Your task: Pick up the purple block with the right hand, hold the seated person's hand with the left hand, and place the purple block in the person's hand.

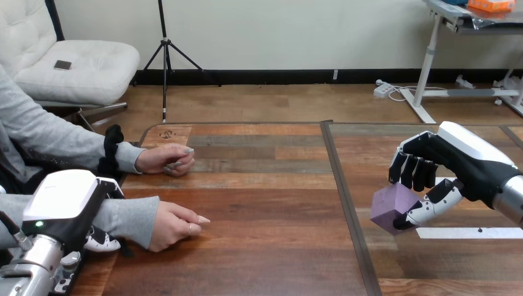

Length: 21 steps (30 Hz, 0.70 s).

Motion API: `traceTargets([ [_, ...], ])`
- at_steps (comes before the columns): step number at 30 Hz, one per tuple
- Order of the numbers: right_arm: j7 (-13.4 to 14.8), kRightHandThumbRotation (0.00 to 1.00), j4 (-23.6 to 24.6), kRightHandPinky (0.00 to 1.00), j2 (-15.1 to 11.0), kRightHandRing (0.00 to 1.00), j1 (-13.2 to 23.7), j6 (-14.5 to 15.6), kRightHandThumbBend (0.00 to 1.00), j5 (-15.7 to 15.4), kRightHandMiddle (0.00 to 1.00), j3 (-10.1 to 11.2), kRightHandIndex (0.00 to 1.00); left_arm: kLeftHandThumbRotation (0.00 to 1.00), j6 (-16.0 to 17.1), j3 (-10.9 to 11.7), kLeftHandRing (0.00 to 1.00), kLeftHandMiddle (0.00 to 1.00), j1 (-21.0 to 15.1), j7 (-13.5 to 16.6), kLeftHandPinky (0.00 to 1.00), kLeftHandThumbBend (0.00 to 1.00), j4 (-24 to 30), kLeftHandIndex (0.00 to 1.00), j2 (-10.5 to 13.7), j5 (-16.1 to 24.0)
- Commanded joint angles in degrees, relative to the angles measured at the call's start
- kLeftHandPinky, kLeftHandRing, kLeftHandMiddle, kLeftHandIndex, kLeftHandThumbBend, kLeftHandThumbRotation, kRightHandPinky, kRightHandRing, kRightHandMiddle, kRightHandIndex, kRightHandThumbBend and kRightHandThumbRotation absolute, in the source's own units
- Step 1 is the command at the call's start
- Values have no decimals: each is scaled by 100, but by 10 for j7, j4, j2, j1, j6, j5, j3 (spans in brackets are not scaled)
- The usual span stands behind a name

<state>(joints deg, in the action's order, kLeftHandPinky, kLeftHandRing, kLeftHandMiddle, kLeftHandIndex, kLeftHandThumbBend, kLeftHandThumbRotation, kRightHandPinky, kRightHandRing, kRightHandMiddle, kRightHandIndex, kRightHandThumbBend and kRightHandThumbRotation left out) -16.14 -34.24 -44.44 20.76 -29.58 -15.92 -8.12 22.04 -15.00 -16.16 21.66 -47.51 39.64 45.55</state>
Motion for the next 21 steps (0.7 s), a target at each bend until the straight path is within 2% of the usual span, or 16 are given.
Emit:
traceTargets([
  [1, 10, 0, 18, 35, 6, 37, 29, -1, 91, 10, 41, 26, 41, 0, 16, -24, 45, 48, -27, 6, 39, 93, -20, 50, -13, 1],
  [10, 13, 0, 23, 34, 5, 36, 28, 3, 91, 6, 40, 26, 41, 0, 13, -34, 41, 44, -37, -9, 36, 88, -36, 46, -15, 0],
  [21, 12, 0, 25, 34, 7, 37, 27, 4, 91, 11, 40, 28, 41, 0, 15, -43, 40, 43, -44, -18, 34, 88, -40, 45, -17, -6],
])
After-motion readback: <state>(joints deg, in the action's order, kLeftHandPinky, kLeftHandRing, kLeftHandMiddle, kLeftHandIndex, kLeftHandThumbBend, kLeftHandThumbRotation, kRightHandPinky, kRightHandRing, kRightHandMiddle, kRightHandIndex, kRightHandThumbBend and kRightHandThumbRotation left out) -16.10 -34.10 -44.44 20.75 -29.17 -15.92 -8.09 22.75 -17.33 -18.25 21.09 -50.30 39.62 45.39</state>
